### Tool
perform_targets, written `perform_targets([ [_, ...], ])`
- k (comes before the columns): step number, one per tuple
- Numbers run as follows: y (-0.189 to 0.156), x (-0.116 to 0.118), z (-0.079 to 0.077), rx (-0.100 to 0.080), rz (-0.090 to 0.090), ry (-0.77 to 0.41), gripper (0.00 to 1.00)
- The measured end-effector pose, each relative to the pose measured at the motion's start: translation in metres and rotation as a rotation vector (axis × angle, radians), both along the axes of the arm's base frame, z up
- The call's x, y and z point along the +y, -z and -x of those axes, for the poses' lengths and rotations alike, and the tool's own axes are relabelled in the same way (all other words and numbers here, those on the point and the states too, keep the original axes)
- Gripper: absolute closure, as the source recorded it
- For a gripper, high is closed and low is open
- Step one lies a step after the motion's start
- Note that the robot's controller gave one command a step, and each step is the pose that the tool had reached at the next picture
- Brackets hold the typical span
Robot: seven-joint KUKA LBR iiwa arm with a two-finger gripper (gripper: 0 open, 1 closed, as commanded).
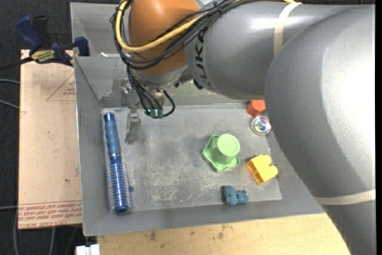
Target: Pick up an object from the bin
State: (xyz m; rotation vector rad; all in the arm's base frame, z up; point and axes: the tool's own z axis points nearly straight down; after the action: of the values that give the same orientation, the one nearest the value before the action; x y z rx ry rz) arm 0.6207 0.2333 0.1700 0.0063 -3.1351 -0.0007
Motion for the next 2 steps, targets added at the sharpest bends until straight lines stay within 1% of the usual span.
perform_targets([
  [1, -0.018, -0.019, 0.011, -0.008, -0.001, -0.188, 0.00],
  [2, 0.100, 0.012, -0.010, -0.012, -0.004, -0.587, 0.00],
])
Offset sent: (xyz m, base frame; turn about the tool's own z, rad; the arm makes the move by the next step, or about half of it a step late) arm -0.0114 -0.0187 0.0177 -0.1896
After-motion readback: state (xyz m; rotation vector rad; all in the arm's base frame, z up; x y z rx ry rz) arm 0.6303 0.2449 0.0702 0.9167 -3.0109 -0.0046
